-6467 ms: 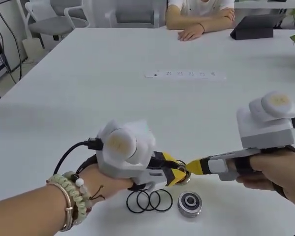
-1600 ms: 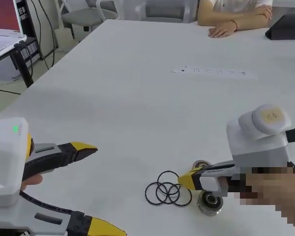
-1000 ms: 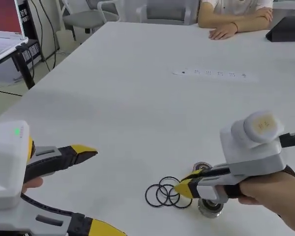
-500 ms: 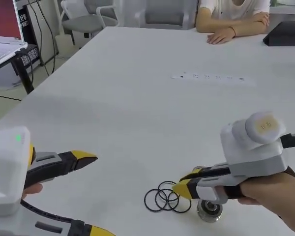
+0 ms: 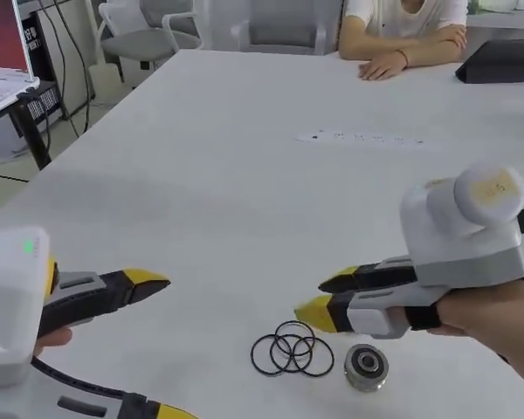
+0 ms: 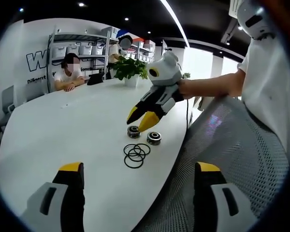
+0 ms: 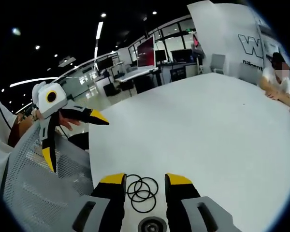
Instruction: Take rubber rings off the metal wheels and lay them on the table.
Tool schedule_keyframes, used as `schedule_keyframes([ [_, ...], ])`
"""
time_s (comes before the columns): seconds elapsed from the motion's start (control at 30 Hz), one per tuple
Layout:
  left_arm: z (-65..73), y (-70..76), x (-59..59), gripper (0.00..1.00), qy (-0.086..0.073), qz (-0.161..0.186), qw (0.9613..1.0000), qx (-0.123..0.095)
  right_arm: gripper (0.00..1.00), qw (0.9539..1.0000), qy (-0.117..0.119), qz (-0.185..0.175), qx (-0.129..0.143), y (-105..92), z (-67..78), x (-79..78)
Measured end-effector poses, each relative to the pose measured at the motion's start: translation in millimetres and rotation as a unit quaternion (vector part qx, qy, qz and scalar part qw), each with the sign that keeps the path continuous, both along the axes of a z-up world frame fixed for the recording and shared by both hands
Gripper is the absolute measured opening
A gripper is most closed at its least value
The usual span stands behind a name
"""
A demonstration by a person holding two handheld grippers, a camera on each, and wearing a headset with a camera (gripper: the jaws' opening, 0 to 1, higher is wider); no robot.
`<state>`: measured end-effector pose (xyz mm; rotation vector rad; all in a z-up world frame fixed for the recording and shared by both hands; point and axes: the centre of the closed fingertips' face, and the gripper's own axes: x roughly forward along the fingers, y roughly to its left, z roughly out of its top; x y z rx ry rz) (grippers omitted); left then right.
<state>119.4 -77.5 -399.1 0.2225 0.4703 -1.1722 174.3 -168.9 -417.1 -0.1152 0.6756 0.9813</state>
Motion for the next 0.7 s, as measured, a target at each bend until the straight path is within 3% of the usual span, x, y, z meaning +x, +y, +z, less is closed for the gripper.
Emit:
schedule_keyframes([
  [0.03, -0.1, -0.2, -0.2, 0.94, 0.000, -0.001, 1.0000, 0.000, 0.33, 0.9998, -0.017, -0.004, 0.003, 0.7, 6.6, 3.2],
  [0.3, 5.7, -1.9, 0.5, 0.94, -0.007, -0.008, 0.9999, -0.005, 0.43, 0.9991, -0.039, 0.008, 0.012, -3.5, 34.0, -0.5],
  [0.43, 6.7, -2.0, 0.2, 0.95, -0.009, -0.011, 0.9999, -0.006, 0.48, 0.9979, -0.062, 0.007, 0.020, -8.9, 51.7, -2.0],
  [0.7, 9.2, -2.4, 0.6, 0.95, -0.015, -0.014, 0.9997, -0.009, 0.57, 0.9949, -0.098, 0.008, 0.025, -23.0, 72.8, -13.0],
])
